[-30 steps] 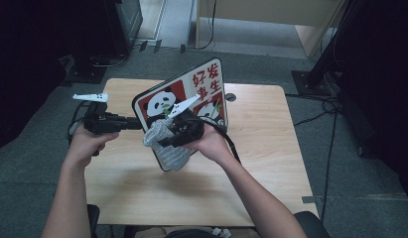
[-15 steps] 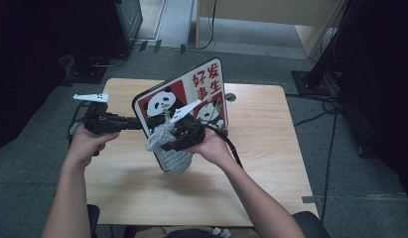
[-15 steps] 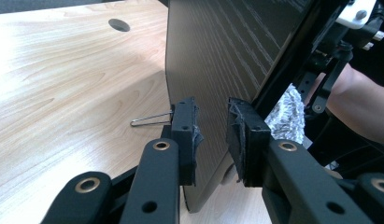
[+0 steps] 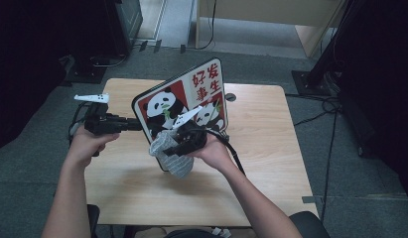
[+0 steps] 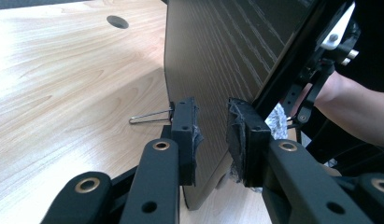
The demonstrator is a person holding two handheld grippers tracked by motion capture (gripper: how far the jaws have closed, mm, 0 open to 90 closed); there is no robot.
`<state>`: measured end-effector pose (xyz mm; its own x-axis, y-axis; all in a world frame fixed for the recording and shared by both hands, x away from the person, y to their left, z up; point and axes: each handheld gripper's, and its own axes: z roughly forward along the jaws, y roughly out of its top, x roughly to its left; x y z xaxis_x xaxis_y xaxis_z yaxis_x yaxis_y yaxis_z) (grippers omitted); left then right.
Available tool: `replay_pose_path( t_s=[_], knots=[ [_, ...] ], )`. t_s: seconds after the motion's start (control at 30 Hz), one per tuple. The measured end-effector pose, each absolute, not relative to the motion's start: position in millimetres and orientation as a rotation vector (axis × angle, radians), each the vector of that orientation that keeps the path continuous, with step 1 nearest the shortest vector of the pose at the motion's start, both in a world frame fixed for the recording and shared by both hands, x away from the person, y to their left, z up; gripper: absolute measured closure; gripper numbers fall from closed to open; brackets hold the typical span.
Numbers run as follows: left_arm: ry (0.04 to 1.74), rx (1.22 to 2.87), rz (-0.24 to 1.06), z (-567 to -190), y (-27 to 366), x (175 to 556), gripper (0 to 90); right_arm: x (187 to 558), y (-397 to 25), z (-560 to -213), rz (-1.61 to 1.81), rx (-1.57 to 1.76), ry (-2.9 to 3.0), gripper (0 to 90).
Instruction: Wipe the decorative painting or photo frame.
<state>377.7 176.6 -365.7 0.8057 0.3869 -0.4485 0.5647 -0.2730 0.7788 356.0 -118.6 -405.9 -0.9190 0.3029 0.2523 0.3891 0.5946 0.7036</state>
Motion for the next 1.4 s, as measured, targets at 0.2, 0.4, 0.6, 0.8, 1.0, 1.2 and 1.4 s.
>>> replay_pose_path(
  t_s=[0.2,0.4,0.6,0.8,1.0,1.2,1.4],
  knots=[
    [0.718,1.903,-0.201,-365.7,177.0,377.7,72.8,352.9,-119.5,-415.9,-1.217,-0.593,-2.726,61.3],
    [0.718,1.902,-0.206,-365.7,176.8,377.4,73.0,350.0,-121.2,-429.2,-1.191,-0.608,-2.72,62.3],
    [0.714,1.897,-0.213,-367.2,177.0,377.9,72.8,346.3,-121.0,-442.6,-1.149,-0.613,-2.719,63.1],
    [0.722,1.917,-0.215,-371.5,172.3,378.4,72.8,340.6,-123.5,-459.0,-1.158,-0.638,-2.701,63.5],
    [0.723,1.91,-0.212,-371.6,173.4,378.6,71.8,340.0,-125.6,-463.7,-1.17,-0.651,-2.675,63.3],
    [0.733,1.908,-0.195,-370.3,175.3,378.4,69.6,339.3,-125.7,-464.1,-1.165,-0.659,-2.669,65.2],
    [0.761,1.912,-0.144,-367.1,177.3,376.2,59.8,336.2,-126.3,-456.2,-1.15,-0.641,-2.694,68.3]
  ],
)
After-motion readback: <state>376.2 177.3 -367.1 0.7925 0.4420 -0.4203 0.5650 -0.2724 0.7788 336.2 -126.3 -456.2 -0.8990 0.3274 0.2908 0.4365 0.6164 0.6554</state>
